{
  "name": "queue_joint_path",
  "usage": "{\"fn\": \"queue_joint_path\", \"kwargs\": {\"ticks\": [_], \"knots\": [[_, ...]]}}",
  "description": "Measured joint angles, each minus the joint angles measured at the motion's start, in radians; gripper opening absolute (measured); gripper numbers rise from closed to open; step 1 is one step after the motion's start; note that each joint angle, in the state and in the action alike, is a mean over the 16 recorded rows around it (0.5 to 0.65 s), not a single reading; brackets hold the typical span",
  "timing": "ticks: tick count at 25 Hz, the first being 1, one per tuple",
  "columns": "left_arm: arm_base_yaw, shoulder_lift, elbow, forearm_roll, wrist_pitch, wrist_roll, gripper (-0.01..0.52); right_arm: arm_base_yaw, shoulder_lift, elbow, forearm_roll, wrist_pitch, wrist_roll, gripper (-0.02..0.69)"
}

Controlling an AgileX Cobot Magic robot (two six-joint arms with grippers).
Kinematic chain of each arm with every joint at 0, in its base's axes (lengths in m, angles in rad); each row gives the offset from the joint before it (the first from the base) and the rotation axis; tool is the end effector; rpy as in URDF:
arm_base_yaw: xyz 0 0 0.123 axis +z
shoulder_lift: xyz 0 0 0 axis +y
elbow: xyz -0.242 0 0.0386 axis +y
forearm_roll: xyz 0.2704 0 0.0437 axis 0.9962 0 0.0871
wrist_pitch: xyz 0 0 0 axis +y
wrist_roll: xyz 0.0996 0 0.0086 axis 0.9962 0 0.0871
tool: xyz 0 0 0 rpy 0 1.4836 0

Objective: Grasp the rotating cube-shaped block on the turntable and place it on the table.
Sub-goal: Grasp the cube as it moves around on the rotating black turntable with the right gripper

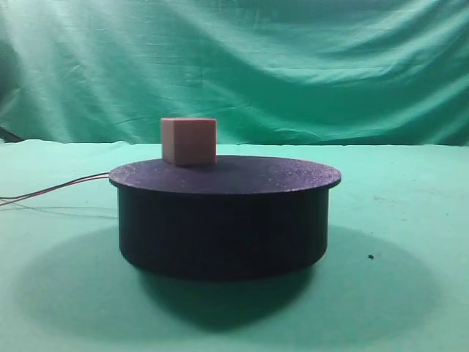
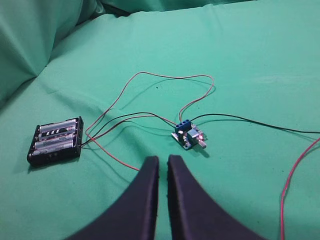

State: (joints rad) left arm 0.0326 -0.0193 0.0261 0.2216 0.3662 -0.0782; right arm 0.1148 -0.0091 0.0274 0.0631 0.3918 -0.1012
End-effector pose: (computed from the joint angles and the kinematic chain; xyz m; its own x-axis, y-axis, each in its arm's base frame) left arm 0.1235 0.0119 0.1714 -0.2856 0.1191 -0.9509 -0.0720 0.9868 0.1452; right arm 0.1225 0.0166 0.1664 -0.3084 -0.0787 -0.9480 -0.1506 0.9880 -0.0330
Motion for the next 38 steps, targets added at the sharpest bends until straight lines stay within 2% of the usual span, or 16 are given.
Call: {"fn": "queue_joint_path", "kwargs": {"ticks": [13,23,27,31,38], "knots": [[0.0,0.0,0.0,0.0,0.0,0.0,0.0,0.0,0.0,0.0,-0.012,-0.029,0.0,0.0],[0.0,0.0,0.0,0.0,0.0,0.0,0.0,0.0,0.003,-0.01,0.008,-0.333,0.043,0.0],[0.0,0.0,0.0,0.0,0.0,0.0,0.0,0.0,0.038,-0.063,0.035,-0.391,0.066,0.0],[0.0,0.0,0.0,0.0,0.0,0.0,0.0,0.0,0.121,-0.149,0.066,-0.326,0.094,0.0],[0.0,0.0,0.0,0.0,0.0,0.0,0.0,0.0,0.348,-0.304,0.11,-0.06,0.112,0.0]]}}
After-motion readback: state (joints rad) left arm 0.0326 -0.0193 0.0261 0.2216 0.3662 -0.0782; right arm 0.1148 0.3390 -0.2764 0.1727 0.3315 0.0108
